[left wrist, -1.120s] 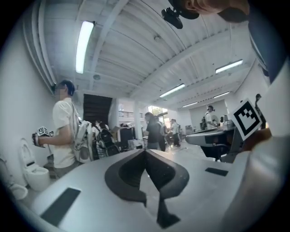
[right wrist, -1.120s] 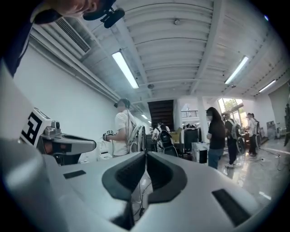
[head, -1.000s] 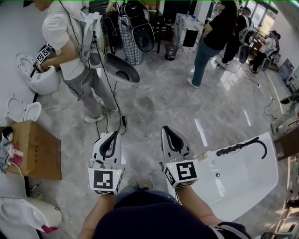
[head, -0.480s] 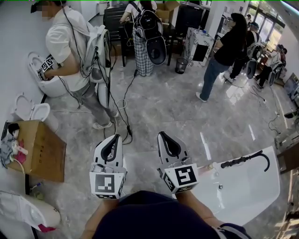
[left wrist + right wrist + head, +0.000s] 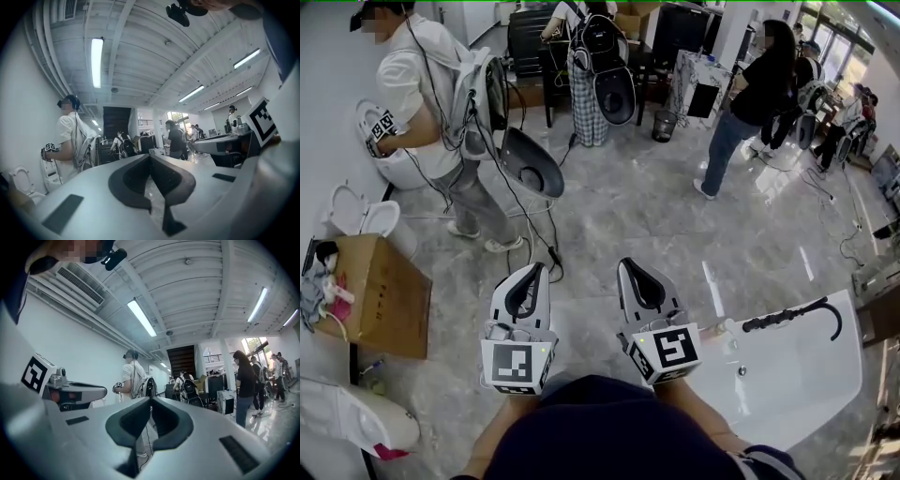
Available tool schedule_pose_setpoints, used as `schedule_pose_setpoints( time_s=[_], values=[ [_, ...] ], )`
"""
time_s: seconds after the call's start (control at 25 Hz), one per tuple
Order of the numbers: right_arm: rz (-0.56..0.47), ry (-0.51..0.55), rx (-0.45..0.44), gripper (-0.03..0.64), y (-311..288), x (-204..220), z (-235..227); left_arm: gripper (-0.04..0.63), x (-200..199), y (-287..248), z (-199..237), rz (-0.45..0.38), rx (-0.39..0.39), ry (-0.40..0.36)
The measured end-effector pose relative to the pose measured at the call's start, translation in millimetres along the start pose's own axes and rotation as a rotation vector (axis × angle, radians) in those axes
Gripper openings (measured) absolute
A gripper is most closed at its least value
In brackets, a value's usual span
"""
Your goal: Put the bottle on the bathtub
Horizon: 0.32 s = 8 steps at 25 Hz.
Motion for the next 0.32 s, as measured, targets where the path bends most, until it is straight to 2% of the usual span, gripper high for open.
schedule_pose_setpoints(
  time_s=[0.32],
  values=[
    [-0.004,-0.004,0.013,0.035,22,9,-7,0.021,4,8,-22,-0.005,0.017,-0.015]
  ],
)
Point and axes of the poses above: the fingertips, and each gripper's own axes: y backward along the fingers, z to its left, x out of its underside, the point moved 1 cm from there along y, backward along the fingers, and after that the axes turned 6 degrees about -y, right-handed, at the moved point
